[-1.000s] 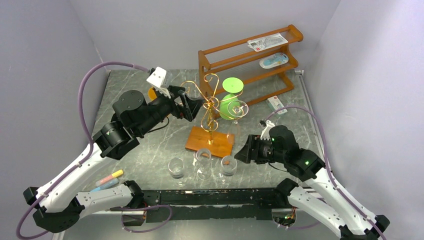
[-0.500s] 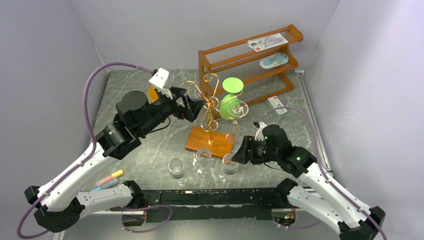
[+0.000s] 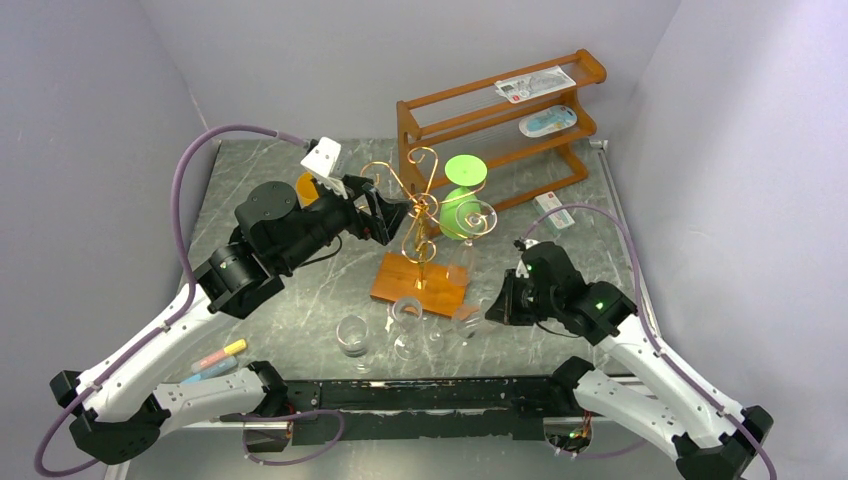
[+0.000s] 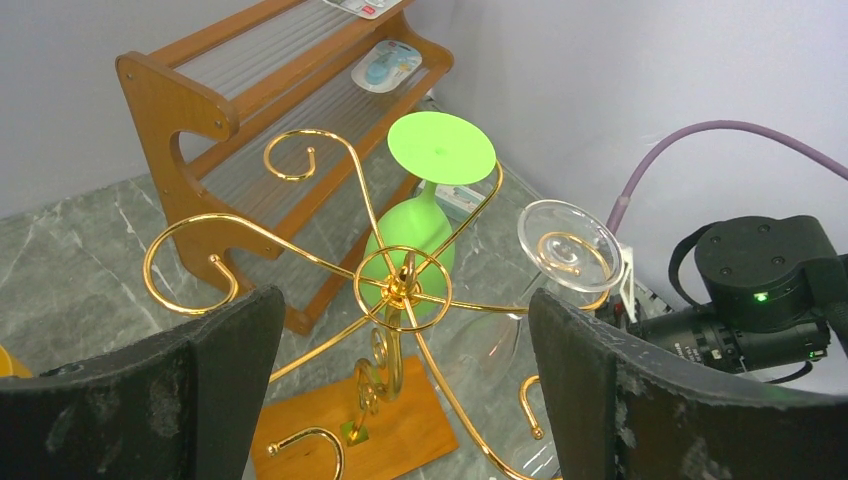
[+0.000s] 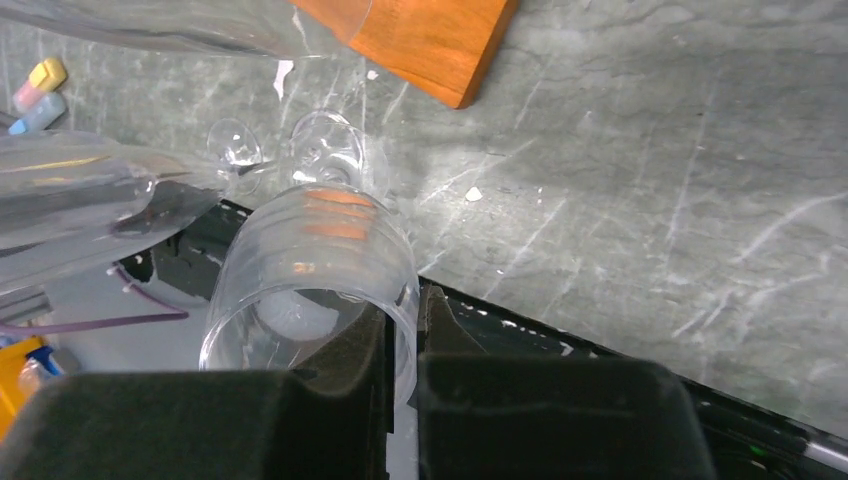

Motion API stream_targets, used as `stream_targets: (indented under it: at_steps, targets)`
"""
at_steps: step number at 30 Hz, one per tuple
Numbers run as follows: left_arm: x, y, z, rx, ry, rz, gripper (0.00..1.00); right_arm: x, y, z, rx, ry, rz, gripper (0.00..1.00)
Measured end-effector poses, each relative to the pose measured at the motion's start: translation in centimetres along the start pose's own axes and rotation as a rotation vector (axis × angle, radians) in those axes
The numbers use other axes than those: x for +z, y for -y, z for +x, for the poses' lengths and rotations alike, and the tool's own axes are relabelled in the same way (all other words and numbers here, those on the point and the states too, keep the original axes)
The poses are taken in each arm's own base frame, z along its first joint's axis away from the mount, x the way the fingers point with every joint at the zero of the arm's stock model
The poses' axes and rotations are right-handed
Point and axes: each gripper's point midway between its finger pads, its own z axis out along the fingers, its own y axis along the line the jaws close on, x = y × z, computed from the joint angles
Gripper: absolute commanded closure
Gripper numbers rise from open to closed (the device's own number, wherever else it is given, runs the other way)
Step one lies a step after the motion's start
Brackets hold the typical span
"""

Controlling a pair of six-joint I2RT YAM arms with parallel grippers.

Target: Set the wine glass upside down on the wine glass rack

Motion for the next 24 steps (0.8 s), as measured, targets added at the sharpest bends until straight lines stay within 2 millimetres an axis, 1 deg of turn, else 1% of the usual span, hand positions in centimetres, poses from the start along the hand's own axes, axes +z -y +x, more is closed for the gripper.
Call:
stream_targets:
  at_steps: [8,12,15,18,21,24]
  targets:
    - [0.0,0.0,0.1,0.0,-0.002,-0.001,0.05,-1.7,1.0,-1.3,-0.028,0.036,0.097,1.0]
    - [0.0,0.0,0.1,0.0,-0.001,-0.001,0.05,-2.5,2.2,-2.1,-0.036,0.065,0.18,1.0]
    - [0.0,0.0,0.1,0.0,-0.001,-0.001,0.05,-3.5,3.2,-3.1,-0.039,0.102,0.262,1.0]
    - [0.0,0.0,0.1,0.0,-0.002,-0.001,0.04,-5.0,4.3,-4.7,-0.041,0.165,0.357,1.0]
    - [-0.1,0.0,0.0,0.0,0.0,-0.001,0.05,-6.8,5.2,-6.6,-0.039,0.252,0.445,1.0]
    - [-0.1,0.0,-0.1,-0.001,0.003,0.0,0.05,-8.6,5.4,-8.6,-0.029,0.345,0.494,1.0]
